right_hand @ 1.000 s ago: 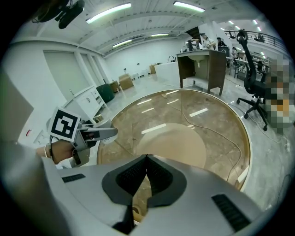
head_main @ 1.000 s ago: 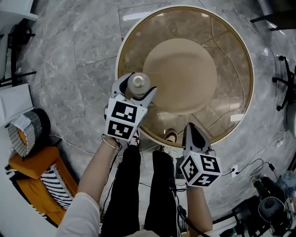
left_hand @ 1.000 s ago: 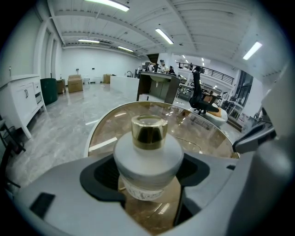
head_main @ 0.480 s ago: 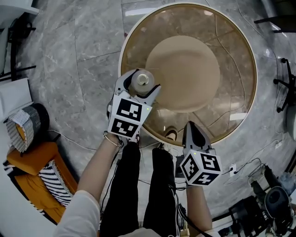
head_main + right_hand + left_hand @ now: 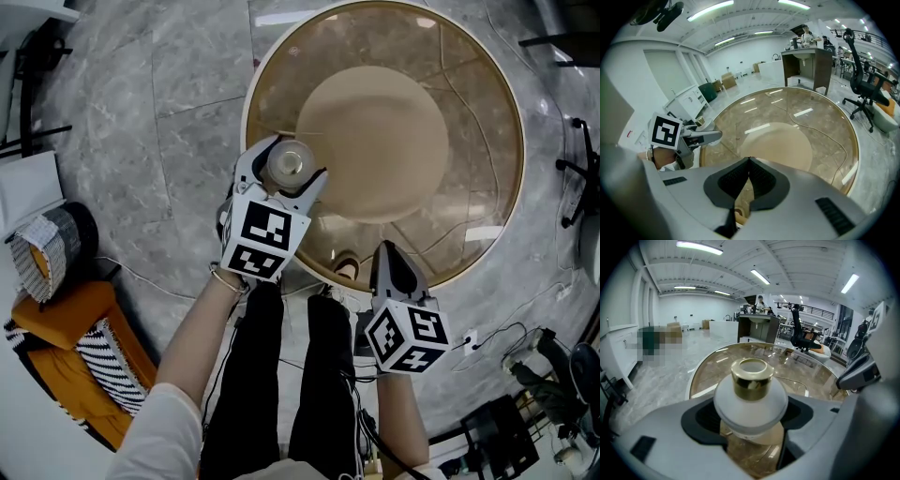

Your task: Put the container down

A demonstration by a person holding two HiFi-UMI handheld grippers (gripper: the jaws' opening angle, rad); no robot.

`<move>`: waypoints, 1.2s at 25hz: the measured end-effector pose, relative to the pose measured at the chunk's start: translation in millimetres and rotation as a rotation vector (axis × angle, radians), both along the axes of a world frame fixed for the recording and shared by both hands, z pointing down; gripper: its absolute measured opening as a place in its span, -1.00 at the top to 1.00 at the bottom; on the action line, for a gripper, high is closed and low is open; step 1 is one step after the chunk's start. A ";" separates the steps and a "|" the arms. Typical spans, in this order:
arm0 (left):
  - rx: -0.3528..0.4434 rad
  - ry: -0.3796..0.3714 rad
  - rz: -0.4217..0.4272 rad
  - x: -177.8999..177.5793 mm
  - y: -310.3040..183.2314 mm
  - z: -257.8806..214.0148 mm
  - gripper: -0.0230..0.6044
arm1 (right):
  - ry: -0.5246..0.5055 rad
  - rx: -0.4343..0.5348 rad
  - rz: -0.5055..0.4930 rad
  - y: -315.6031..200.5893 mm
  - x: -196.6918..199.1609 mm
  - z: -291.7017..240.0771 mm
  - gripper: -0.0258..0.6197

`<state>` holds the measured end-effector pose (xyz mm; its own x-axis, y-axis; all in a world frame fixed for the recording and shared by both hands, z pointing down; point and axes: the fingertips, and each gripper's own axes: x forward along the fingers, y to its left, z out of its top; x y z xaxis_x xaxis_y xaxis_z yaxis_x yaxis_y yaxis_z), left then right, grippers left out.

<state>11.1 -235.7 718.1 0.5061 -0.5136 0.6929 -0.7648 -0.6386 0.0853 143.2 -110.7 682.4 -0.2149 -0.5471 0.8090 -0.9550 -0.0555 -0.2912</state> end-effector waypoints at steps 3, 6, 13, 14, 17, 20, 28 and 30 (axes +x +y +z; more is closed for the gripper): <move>0.021 -0.007 0.006 0.8 1.2 -0.5 -0.15 | -0.001 -0.002 0.004 2.4 1.7 1.1 0.85; 0.047 -0.033 0.028 2.6 3.0 1.1 -0.15 | -0.003 -0.005 0.009 3.8 3.7 2.6 0.85; 0.089 -0.024 0.040 3.1 2.9 1.3 -0.15 | -0.005 -0.003 0.007 4.3 3.3 4.5 0.85; 0.100 -0.016 0.037 3.5 2.5 0.9 -0.15 | -0.006 -0.003 0.007 4.4 3.2 4.7 0.85; 0.136 0.013 0.022 4.4 2.5 -0.3 -0.15 | -0.009 -0.004 0.008 6.2 3.1 5.1 0.85; 0.163 0.024 0.017 3.6 3.8 0.6 -0.15 | -0.011 0.000 0.008 8.7 1.5 4.9 0.85; 0.180 0.072 -0.016 1.9 2.5 -7.7 -0.23 | -0.017 0.002 0.014 12.4 0.0 3.6 0.85; 0.183 0.083 -0.022 2.1 3.9 -10.6 -0.25 | -0.019 0.003 0.013 12.7 -1.1 2.3 0.85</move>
